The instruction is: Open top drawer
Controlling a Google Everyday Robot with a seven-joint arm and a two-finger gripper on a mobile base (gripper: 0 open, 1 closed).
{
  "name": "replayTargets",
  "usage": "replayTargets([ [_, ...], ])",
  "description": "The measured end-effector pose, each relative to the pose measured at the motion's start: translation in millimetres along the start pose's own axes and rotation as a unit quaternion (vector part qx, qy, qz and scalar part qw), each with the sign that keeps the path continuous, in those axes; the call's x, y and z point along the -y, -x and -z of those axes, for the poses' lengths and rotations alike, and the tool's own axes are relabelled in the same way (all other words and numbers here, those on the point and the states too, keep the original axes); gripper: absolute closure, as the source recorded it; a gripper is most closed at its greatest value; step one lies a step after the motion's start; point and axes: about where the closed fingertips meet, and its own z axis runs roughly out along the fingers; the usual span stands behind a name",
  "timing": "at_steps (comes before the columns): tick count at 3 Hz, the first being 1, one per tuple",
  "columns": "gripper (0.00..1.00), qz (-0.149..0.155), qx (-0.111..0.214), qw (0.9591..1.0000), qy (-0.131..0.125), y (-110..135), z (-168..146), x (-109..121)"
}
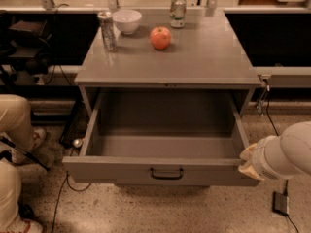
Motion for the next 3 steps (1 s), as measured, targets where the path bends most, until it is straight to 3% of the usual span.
replayTargets([
  [1,1.00,0.000,0.000,1.0000,0.000,0.0,0.0,0.0],
  [3,0.54,0.001,0.000,1.0000,-0.002,0.6,2.6,0.6],
])
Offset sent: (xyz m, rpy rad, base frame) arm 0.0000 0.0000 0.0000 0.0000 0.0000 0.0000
